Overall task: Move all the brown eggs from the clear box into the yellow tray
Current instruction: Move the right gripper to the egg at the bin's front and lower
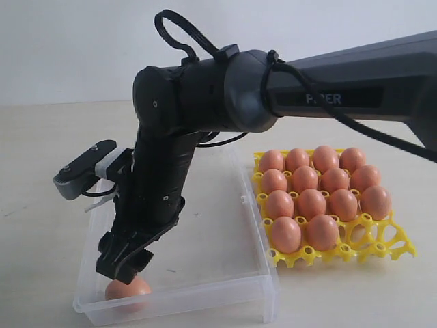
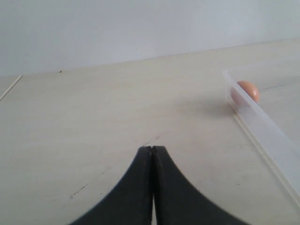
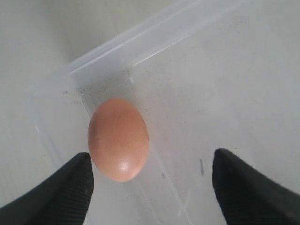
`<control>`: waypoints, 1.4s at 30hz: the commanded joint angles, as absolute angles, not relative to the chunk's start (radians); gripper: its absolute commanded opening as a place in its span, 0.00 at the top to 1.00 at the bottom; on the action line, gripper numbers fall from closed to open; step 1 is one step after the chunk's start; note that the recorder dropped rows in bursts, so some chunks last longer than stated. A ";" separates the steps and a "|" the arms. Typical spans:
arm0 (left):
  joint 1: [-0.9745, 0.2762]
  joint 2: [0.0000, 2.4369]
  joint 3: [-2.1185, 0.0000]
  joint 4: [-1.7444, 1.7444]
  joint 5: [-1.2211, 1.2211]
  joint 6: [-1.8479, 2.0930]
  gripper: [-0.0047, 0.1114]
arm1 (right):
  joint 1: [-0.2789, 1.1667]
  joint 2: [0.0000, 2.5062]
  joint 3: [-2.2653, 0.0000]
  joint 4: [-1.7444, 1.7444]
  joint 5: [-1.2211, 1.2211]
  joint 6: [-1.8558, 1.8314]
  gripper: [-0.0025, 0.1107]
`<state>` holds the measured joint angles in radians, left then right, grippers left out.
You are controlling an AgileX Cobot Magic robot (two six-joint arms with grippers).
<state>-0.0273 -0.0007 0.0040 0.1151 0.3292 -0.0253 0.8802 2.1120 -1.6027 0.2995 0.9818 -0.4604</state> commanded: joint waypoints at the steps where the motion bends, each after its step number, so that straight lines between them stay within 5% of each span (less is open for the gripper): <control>1: -0.029 0.000 0.000 0.117 0.316 -0.030 0.96 | 0.884 2.110 -1.612 0.292 0.984 -0.449 0.40; 42: -0.029 0.000 0.000 0.117 0.316 -0.030 0.96 | 0.983 2.200 -1.782 0.201 1.001 -0.468 0.41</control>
<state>-0.0273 -0.0007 0.0040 0.1151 0.3292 -0.0253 0.9809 2.2008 -1.7677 0.2109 0.9974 -0.4595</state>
